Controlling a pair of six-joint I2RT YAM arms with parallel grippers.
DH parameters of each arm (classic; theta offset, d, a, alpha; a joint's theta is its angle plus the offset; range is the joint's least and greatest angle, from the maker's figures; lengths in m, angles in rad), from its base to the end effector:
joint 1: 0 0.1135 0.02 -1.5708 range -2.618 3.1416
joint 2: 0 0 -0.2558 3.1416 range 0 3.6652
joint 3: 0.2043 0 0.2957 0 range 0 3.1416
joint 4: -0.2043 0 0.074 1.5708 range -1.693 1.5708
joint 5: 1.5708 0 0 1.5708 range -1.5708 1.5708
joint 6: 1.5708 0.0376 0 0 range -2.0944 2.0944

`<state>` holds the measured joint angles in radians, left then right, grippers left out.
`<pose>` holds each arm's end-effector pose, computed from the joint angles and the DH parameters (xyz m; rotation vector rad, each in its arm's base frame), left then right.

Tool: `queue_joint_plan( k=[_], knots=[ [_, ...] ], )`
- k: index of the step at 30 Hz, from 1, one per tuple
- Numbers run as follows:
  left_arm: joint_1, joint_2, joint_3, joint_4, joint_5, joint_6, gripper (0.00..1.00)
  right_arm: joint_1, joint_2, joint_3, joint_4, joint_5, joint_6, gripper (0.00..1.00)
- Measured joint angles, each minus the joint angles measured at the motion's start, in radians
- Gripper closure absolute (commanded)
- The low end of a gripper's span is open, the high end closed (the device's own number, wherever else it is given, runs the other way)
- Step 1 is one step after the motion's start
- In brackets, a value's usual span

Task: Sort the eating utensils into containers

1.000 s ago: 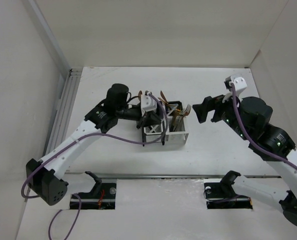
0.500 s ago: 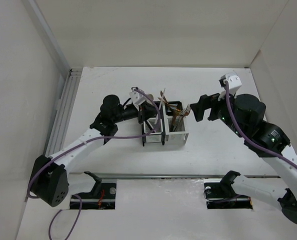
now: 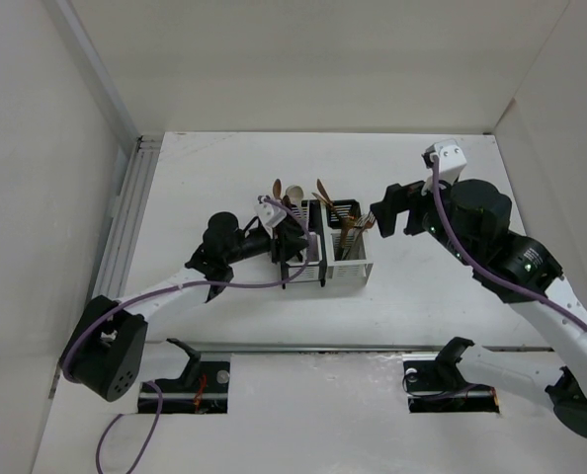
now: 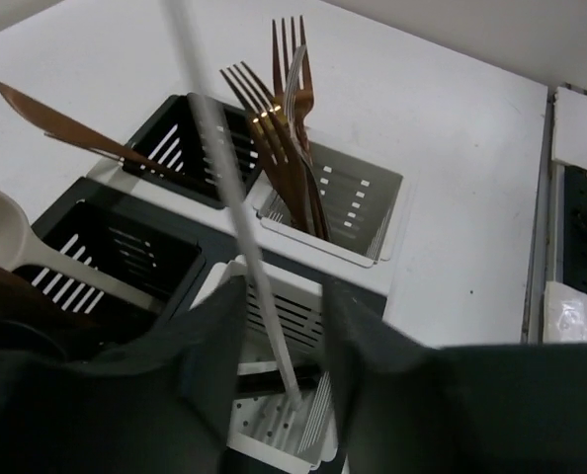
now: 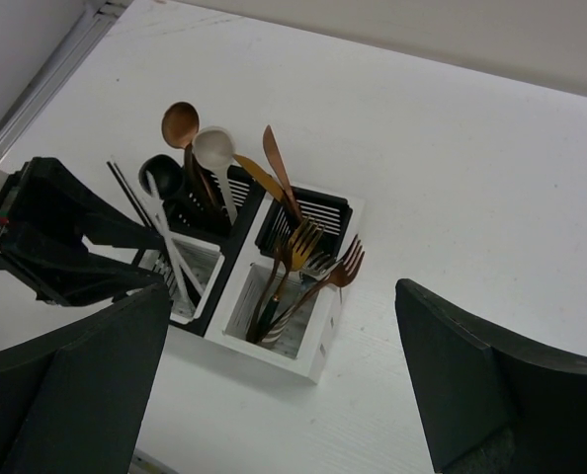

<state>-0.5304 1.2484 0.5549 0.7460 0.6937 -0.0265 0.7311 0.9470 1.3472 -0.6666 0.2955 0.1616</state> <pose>0.2490 -0.1739 0.2226 0.9309 1.3152 -0.9595 0.1711 0.1387 0.4602 -0.3142 1.8131 0.3573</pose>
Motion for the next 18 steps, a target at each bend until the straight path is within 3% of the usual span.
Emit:
queue_joint_plan(
  k=[1,4,9,14,18],
  knots=[
    [0.000,0.000,-0.007,0.003,-0.009,-0.004,0.51,0.000,0.001,0.000,0.000,0.000,0.000,0.00],
    [0.000,-0.002,-0.012,-0.002,-0.043,-0.019,0.41,0.000,0.010,0.000,-0.001,0.000,0.000,0.00],
    [0.027,-0.045,0.008,-0.078,-0.073,-0.053,0.00,0.000,0.031,0.000,-0.003,-0.004,0.000,0.00],
    [0.089,-0.116,0.139,-0.261,-0.120,-0.101,0.00,-0.026,0.073,0.004,-0.004,-0.023,0.002,0.00],
    [0.124,-0.168,0.296,-0.436,-0.301,-0.138,0.00,-0.133,0.186,0.048,-0.026,-0.070,0.016,0.00]
  ],
)
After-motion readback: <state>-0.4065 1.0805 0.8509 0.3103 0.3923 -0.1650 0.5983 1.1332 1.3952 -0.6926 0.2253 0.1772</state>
